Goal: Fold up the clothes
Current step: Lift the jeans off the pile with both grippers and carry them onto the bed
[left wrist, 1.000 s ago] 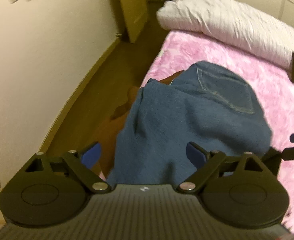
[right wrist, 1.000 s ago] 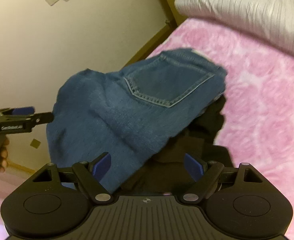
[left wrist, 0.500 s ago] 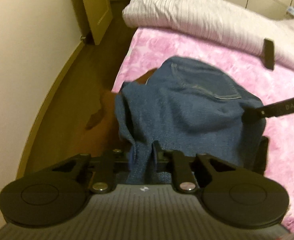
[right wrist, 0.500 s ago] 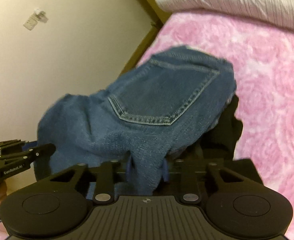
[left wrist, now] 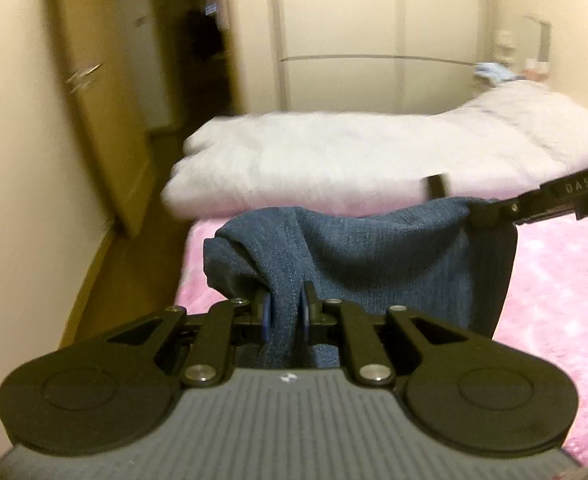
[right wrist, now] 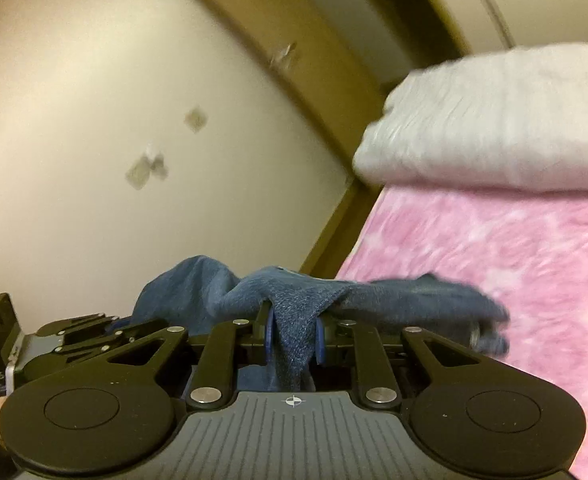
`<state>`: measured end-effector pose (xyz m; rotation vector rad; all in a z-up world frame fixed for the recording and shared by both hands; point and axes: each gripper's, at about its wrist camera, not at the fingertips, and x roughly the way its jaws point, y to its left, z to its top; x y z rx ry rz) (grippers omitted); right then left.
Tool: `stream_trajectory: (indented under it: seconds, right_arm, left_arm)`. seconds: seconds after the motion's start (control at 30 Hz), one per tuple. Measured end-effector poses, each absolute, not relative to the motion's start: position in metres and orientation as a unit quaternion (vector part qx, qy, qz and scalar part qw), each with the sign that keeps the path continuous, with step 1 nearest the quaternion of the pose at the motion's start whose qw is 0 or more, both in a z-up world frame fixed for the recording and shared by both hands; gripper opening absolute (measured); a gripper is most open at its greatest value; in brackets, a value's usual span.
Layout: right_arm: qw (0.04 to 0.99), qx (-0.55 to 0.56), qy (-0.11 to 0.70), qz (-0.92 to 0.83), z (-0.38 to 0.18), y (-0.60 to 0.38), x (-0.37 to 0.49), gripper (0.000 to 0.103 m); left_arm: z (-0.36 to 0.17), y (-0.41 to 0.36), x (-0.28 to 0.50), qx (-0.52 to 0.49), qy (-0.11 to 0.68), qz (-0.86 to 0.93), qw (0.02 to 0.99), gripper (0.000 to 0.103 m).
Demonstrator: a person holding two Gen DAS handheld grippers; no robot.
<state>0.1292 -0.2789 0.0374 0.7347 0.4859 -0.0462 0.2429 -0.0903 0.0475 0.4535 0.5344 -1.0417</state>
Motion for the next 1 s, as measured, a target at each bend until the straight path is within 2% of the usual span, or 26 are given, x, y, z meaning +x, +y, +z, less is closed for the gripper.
stream_trajectory:
  seconds: [0.27,0.53,0.7,0.77,0.8,0.83,0.9,0.97,1.0]
  right_arm:
    - [0.888,0.375,0.202,-0.174,0.072,-0.294,-0.074,0.018]
    - [0.826,0.414,0.178,-0.338,0.067,-0.316,-0.281,0.018]
    - [0.796,0.432,0.212,-0.368,0.033,-0.364,-0.343,0.018]
    - [0.779,0.448,0.227,-0.376,0.014,-0.397,-0.356,0.018]
    - [0.772,0.455,0.234,-0.377,0.004,-0.415,-0.358,0.018]
    - [0.768,0.46,0.238,-0.377,-0.005,-0.431,-0.36,0.02]
    - [0.769,0.45,0.238,-0.386,-0.016,-0.459,-0.371,0.031]
    - [0.775,0.423,0.238,-0.405,-0.014,-0.475,-0.381,0.058]
    - [0.776,0.414,0.237,-0.413,-0.014,-0.48,-0.385,0.063]
  left_arm:
    - [0.057,-0.233,0.094,0.213,0.233,-0.666,0.676,0.01]
    - [0.016,-0.395,-0.202,0.281,0.246,-0.767,0.522,0.011]
    - [-0.031,-0.473,-0.332,0.326,0.319,-0.73,0.509,0.016]
    - [-0.041,-0.488,-0.361,0.332,0.338,-0.693,0.543,0.019]
    - [-0.043,-0.488,-0.366,0.333,0.343,-0.686,0.548,0.024]
    - [-0.045,-0.488,-0.371,0.335,0.349,-0.679,0.553,0.035]
    - [-0.048,-0.49,-0.377,0.333,0.357,-0.669,0.56,0.043]
    - [-0.055,-0.49,-0.379,0.336,0.359,-0.647,0.582,0.045]
    - [-0.057,-0.487,-0.382,0.337,0.362,-0.626,0.603,0.05]
